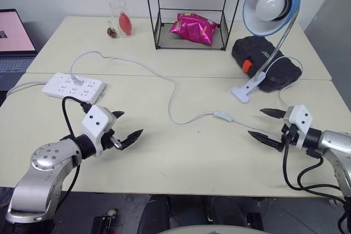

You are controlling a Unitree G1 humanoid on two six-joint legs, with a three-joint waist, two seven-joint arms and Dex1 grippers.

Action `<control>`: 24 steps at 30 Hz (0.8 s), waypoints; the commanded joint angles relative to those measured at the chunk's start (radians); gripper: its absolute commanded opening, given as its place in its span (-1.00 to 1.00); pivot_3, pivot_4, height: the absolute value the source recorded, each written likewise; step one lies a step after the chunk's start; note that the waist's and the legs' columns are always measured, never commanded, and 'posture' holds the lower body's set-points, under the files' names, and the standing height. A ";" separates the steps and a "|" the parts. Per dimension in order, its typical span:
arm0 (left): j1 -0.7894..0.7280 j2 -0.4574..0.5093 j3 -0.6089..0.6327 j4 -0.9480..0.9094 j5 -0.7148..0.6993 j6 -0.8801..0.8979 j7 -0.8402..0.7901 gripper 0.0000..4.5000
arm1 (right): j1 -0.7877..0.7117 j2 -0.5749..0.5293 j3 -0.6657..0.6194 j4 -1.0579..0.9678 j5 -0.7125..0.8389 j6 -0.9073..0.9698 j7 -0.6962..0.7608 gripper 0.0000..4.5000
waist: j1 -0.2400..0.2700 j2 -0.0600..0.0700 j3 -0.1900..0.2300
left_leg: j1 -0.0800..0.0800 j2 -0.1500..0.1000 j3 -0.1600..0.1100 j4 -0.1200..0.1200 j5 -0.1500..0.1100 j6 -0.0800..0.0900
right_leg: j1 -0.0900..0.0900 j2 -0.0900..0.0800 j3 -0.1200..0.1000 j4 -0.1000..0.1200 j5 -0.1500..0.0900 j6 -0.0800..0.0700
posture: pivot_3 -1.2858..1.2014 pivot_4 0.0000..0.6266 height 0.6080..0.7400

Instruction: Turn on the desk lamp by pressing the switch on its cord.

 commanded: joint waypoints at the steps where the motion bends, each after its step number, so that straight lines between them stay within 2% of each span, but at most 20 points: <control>1: -0.012 0.001 0.019 -0.010 -0.026 -0.016 -0.012 0.99 | 0.006 0.007 -0.026 -0.032 0.016 -0.019 -0.004 1.00 | 0.000 0.000 0.000 | 0.000 0.000 0.000 0.000 0.000 0.000 | 0.000 0.000 0.000 0.000 0.000 0.000 | 0.03 -0.52 1.00; 11: -0.030 -0.013 0.002 0.013 0.015 -0.091 0.011 0.99 | -0.006 0.023 -0.020 -0.042 0.014 -0.015 -0.016 1.00 | 0.000 0.000 0.000 | 0.000 0.000 0.000 0.000 0.000 0.000 | 0.000 0.000 0.000 0.000 0.000 0.000 | 0.03 -0.52 1.00; 19: -0.122 -0.010 -0.014 0.041 -0.048 -0.093 -0.054 0.99 | 0.003 0.045 -0.026 -0.128 0.037 0.041 -0.058 1.00 | 0.000 0.000 0.000 | 0.000 0.000 0.000 0.000 0.000 0.000 | 0.000 0.000 0.000 0.000 0.000 0.000 | 0.03 -0.52 1.00; 24: -0.242 -0.019 -0.035 0.057 -0.147 0.011 -0.085 0.99 | 0.019 0.075 -0.021 -0.254 0.068 0.164 -0.149 1.00 | 0.001 0.000 0.000 | 0.000 0.000 -0.001 0.000 0.000 0.000 | 0.000 0.001 -0.001 0.000 0.000 0.000 | 0.03 -0.52 1.00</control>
